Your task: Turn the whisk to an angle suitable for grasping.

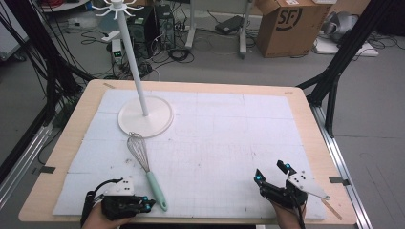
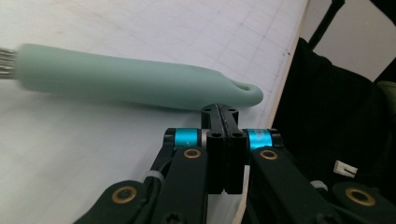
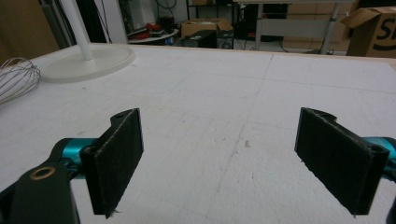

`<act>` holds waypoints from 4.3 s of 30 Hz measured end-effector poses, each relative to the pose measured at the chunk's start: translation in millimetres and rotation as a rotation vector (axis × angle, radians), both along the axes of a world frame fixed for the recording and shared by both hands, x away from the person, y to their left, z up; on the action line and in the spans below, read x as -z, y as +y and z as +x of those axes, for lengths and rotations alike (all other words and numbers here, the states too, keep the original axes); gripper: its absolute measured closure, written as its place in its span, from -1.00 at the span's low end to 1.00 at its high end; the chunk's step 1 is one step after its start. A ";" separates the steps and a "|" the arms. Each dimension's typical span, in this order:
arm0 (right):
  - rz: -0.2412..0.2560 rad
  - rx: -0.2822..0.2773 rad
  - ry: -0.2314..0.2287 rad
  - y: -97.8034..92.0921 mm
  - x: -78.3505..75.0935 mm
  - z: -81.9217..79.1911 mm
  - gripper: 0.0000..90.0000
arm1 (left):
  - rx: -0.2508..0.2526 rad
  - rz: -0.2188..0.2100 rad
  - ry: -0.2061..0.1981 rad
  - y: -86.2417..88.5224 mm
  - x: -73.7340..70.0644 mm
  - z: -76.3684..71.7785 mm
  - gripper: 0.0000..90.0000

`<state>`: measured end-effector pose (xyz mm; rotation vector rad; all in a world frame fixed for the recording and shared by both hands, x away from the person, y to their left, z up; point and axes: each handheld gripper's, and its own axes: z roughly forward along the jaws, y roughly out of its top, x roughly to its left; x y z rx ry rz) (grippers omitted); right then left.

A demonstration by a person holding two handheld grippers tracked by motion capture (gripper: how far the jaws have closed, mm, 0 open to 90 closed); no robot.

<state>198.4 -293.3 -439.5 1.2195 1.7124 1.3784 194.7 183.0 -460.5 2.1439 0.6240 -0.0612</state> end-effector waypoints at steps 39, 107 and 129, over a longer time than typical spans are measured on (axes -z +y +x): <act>0.015 0.001 -0.006 -2.4 -0.9 -0.6 -0.69 | -0.037 0.009 0.047 -67.2 -1.4 42.4 0.99; 0.023 -0.001 -0.008 -4.2 -1.5 -1.5 -0.69 | -0.125 -0.008 0.011 -121.6 -2.9 115.2 0.98; 0.002 0.003 0.012 -0.8 0.9 -0.3 -0.69 | -0.157 -0.188 -0.092 -23.5 -38.3 88.0 0.11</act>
